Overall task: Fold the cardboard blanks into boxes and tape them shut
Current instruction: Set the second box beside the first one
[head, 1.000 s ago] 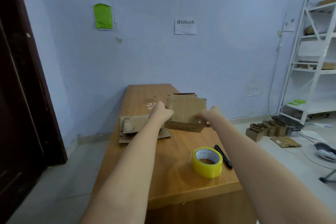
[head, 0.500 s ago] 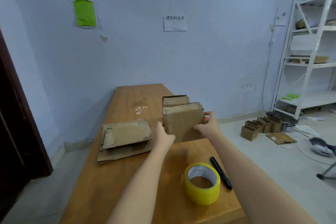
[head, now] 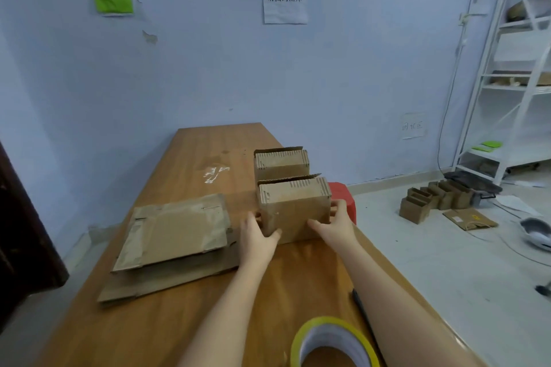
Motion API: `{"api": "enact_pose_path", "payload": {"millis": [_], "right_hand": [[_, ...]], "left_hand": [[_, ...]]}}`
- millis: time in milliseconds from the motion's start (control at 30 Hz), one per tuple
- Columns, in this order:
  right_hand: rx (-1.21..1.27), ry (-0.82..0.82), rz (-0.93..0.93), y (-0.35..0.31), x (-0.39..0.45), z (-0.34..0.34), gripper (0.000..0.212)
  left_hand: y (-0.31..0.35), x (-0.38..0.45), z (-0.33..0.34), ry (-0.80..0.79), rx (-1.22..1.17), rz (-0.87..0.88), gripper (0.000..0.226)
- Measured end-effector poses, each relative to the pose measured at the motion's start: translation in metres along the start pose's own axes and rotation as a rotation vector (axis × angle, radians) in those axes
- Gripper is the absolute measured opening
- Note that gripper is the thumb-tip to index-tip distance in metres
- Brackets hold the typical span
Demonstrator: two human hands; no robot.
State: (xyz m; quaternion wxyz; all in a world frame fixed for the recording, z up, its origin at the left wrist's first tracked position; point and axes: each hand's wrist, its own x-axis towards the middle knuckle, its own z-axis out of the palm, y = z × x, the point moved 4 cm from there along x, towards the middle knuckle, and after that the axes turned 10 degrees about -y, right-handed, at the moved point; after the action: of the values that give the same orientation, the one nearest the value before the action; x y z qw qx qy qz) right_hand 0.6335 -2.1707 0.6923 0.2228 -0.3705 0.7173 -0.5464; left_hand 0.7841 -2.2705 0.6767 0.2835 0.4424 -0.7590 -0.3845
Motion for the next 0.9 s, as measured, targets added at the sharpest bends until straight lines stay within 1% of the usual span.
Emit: {"api": "enact_pose_path", "payload": {"millis": [133, 233, 300, 367, 533, 700, 800, 833, 900], "right_hand": [[-0.066, -0.005, -0.011, 0.007, 0.031, 0.006, 0.054], [-0.135, -0.018, 0.007, 0.007, 0.052, 0.010, 0.056], [-0.196, -0.022, 0.023, 0.009, 0.064, 0.013, 0.057], [-0.237, -0.022, 0.024, 0.012, 0.075, 0.015, 0.053], [-0.329, -0.044, 0.067, 0.019, 0.101, 0.019, 0.048], [-0.513, -0.106, 0.179, 0.015, 0.114, 0.024, 0.044], [-0.623, -0.169, 0.234, 0.002, 0.108, 0.027, 0.051], [-0.667, -0.184, 0.253, -0.003, 0.105, 0.025, 0.049], [-0.722, -0.190, 0.270, -0.016, 0.097, 0.020, 0.035]], "left_hand": [[-0.002, 0.025, 0.004, 0.004, 0.087, -0.004, 0.062], [0.000, 0.046, 0.005, 0.009, 0.138, 0.007, 0.061], [0.000, 0.057, 0.005, 0.019, 0.149, 0.013, 0.057], [-0.001, 0.064, 0.007, 0.028, 0.146, 0.022, 0.054], [-0.002, 0.079, 0.012, 0.023, 0.114, 0.075, 0.059], [-0.001, 0.084, 0.016, -0.070, 0.219, -0.014, 0.068], [0.004, 0.077, 0.017, -0.113, 0.247, -0.088, 0.075], [0.007, 0.074, 0.016, -0.138, 0.249, -0.122, 0.080], [0.013, 0.069, 0.010, -0.189, 0.205, -0.196, 0.088]]}}
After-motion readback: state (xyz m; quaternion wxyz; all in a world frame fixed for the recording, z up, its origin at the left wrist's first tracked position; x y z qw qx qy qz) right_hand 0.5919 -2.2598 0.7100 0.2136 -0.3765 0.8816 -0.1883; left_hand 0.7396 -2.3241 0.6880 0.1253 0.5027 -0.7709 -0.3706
